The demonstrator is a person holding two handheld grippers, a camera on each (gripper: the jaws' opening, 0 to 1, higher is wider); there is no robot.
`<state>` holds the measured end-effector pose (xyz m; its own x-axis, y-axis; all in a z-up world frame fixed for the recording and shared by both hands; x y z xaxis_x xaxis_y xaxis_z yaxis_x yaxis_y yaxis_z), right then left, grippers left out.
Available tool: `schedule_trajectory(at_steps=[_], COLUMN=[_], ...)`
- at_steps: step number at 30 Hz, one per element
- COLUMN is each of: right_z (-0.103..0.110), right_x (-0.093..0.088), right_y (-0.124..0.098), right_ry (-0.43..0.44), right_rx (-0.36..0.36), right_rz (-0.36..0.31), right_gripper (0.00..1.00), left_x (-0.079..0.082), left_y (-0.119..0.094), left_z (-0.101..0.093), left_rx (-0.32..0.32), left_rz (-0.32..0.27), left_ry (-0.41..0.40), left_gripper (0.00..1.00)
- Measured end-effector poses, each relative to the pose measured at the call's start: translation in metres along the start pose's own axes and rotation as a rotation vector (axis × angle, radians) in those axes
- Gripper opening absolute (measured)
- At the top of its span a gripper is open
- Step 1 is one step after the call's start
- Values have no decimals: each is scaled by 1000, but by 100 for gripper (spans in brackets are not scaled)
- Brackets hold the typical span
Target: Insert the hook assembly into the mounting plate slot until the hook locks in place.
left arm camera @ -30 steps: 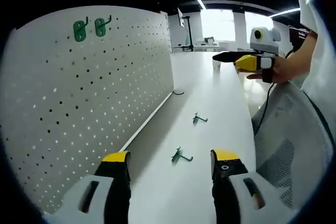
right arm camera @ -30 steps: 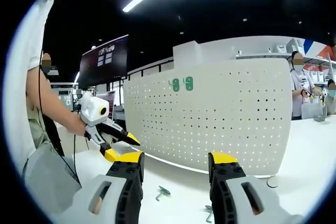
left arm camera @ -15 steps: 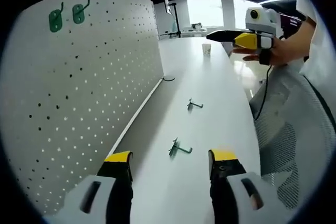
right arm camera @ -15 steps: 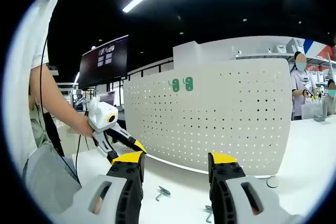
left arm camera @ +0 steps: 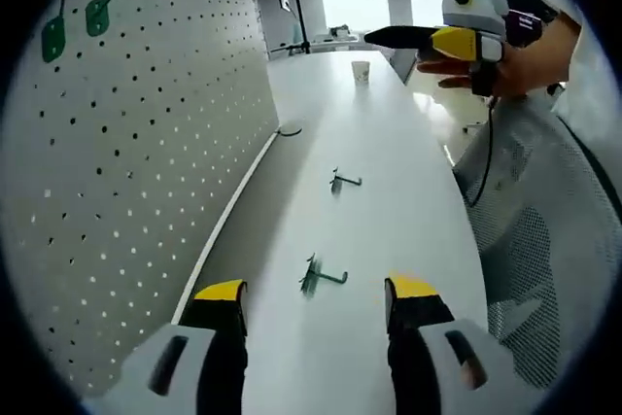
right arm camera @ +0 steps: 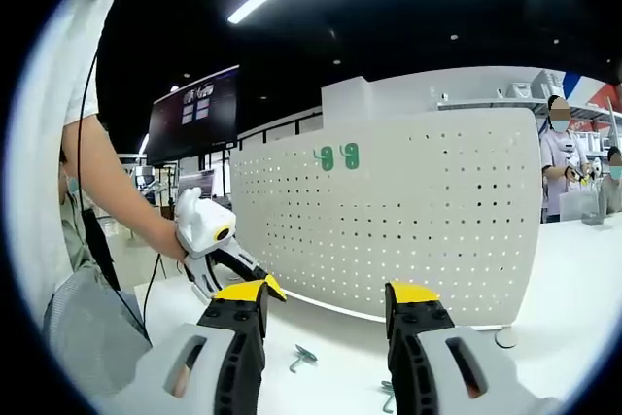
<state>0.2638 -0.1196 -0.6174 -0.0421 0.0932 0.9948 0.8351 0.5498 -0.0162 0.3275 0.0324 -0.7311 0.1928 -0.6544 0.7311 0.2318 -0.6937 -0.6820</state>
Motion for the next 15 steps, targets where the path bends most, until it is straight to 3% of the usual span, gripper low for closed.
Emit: schedule_trajectory(at_steps=[15], right_z=[4], right_x=[2], right_y=[1], right_ry=[5], right_rx=[15], right_rz=[-12], right_gripper=[48], left_x=[-14], left_y=[17], left_z=[0], left_rx=[-46], left_rz=[79], left_ry=[51], left_gripper=[59])
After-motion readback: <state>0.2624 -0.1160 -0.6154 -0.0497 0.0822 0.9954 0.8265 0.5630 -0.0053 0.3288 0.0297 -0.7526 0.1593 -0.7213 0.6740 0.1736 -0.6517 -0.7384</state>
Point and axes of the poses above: the point that each gripper's makers call its tool centre point, and the gripper's own axes: y roughly forward along the fingers, z roughly to its left, x roughly out of its top, the point moved 2 cm from there along -y, roughly backward along the fingers, and after that the axes turned 8 degrees about -y, right-handed, at the moved point
